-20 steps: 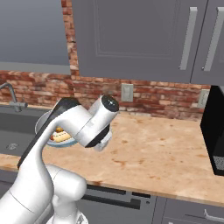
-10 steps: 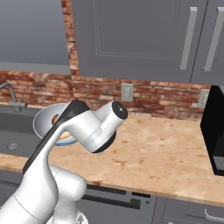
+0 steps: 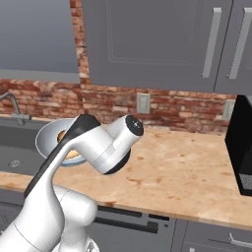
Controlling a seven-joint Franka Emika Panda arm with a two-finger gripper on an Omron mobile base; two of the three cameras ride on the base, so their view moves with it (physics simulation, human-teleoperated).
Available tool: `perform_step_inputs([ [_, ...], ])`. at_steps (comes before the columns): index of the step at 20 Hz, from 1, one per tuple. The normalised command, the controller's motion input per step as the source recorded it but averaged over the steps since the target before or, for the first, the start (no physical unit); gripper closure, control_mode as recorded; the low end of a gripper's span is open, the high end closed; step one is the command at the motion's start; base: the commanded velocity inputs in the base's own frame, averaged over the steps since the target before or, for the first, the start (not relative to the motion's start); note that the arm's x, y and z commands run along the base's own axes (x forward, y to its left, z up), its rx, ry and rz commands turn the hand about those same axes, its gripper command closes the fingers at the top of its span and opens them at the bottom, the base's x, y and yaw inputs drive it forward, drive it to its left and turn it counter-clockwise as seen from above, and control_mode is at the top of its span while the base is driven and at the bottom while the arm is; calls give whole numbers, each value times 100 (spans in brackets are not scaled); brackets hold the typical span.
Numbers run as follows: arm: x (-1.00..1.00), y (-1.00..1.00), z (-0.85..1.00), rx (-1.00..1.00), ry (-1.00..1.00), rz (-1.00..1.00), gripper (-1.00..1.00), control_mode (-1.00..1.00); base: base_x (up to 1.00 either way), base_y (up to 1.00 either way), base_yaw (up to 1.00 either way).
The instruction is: Dump the hot dog and orange from the bowl so the bowl can be washed. Place the bowl in the sink after clearing the leftovers.
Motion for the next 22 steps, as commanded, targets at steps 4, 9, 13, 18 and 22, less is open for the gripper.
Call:
perform_step_inputs([
  [4, 0, 0, 0, 0, 0, 0, 100, 100, -41, 41, 0],
  [9, 0, 0, 0, 0, 0, 0, 100, 100, -16, 71, 0],
  [13, 0, 0, 0, 0, 0, 0, 100, 100, 0, 94, 1],
  [18, 0, 0, 0, 0, 0, 0, 100, 100, 0, 92, 1],
  [22, 0, 0, 0, 0, 0, 0, 100, 100, 4, 72, 1],
])
